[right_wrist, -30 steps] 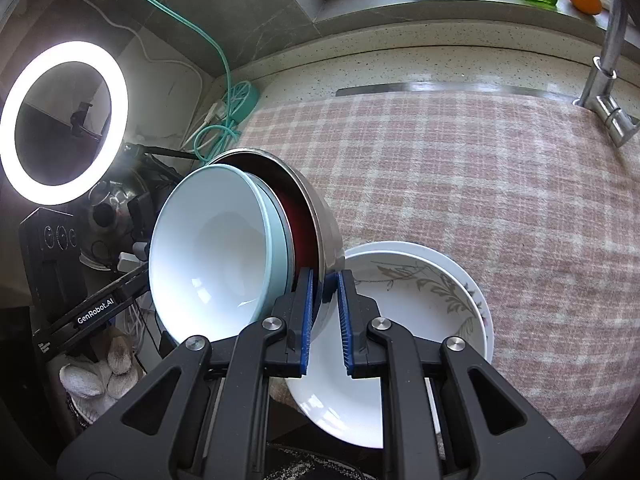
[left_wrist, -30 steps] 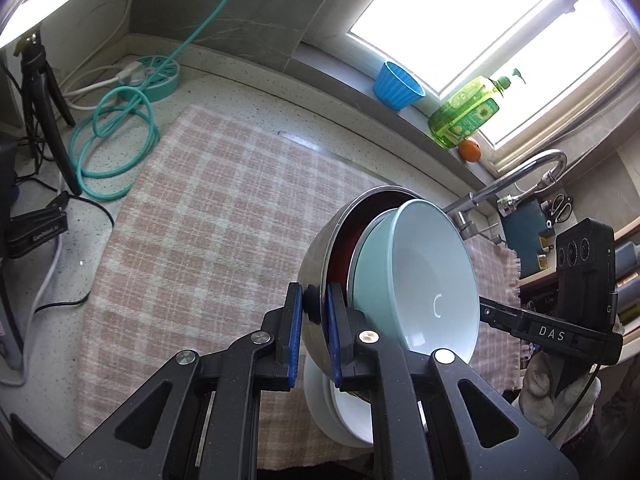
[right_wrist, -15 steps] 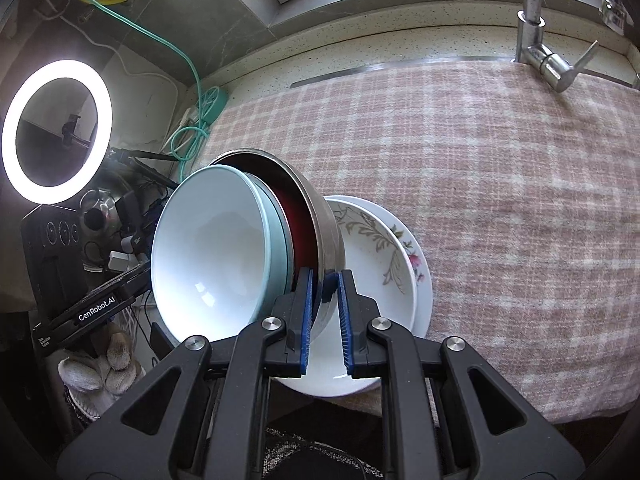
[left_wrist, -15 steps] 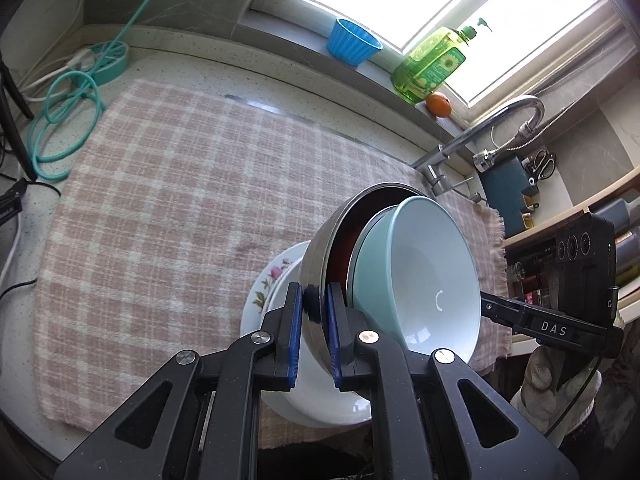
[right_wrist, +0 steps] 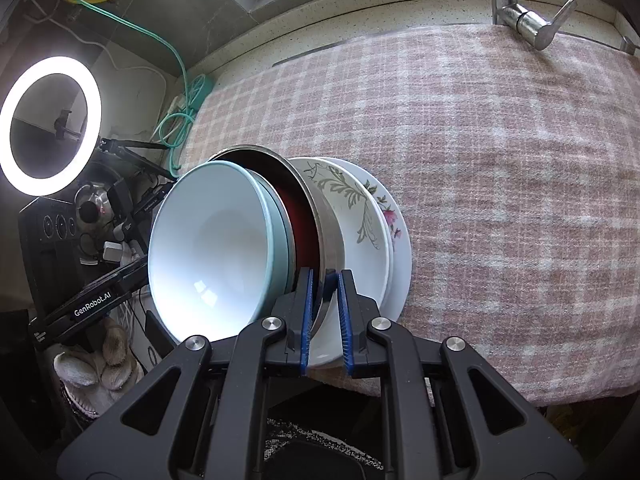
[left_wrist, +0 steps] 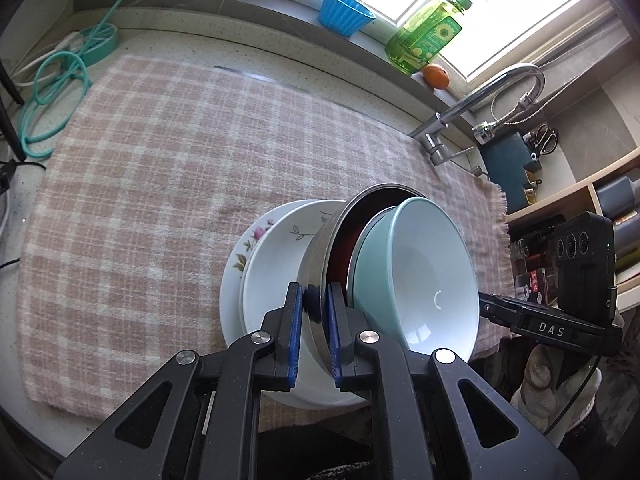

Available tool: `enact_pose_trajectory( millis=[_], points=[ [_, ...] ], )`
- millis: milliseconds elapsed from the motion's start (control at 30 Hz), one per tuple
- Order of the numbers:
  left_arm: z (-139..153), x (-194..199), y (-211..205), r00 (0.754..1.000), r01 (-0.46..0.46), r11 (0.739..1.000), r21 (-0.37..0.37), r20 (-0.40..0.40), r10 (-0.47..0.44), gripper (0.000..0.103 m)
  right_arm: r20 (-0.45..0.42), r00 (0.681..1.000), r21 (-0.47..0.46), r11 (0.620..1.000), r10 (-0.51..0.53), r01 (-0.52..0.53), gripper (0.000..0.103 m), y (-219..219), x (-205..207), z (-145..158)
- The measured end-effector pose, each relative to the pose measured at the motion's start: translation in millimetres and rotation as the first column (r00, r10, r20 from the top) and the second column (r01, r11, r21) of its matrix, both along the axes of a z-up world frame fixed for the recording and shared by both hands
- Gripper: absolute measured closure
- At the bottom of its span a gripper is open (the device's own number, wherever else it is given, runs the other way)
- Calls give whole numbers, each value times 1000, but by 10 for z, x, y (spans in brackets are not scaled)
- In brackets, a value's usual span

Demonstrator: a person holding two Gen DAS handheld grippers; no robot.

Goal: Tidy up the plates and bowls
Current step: 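Carry the nested bowl stack onto the white floral plate stack with the right gripper, then set the bowl stack down on the plates and open the right gripper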

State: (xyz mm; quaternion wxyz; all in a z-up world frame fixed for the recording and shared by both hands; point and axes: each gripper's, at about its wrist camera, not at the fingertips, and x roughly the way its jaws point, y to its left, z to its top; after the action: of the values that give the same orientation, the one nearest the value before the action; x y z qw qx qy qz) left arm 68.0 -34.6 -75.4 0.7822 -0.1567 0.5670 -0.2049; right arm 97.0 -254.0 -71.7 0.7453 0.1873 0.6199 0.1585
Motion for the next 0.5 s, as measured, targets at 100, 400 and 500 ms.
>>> enact_pose_trajectory(
  millis=[100, 400, 500],
  points=[
    [-36, -11, -12, 1000, 1, 1000, 5, -6, -1, 93, -6, 1000, -3, 1000, 0, 0, 90, -1, -15, -26],
    [-79, -36, -45, 1000, 2, 1000, 12, -14, -1, 93, -13, 1000, -5, 1000, -3, 3, 90, -10, -27, -57],
    [-93, -35, -45, 1000, 1, 1000, 19, -16, -1, 93, -12, 1000, -6, 1000, -3, 3, 90, -7, -32, -62]
  ],
)
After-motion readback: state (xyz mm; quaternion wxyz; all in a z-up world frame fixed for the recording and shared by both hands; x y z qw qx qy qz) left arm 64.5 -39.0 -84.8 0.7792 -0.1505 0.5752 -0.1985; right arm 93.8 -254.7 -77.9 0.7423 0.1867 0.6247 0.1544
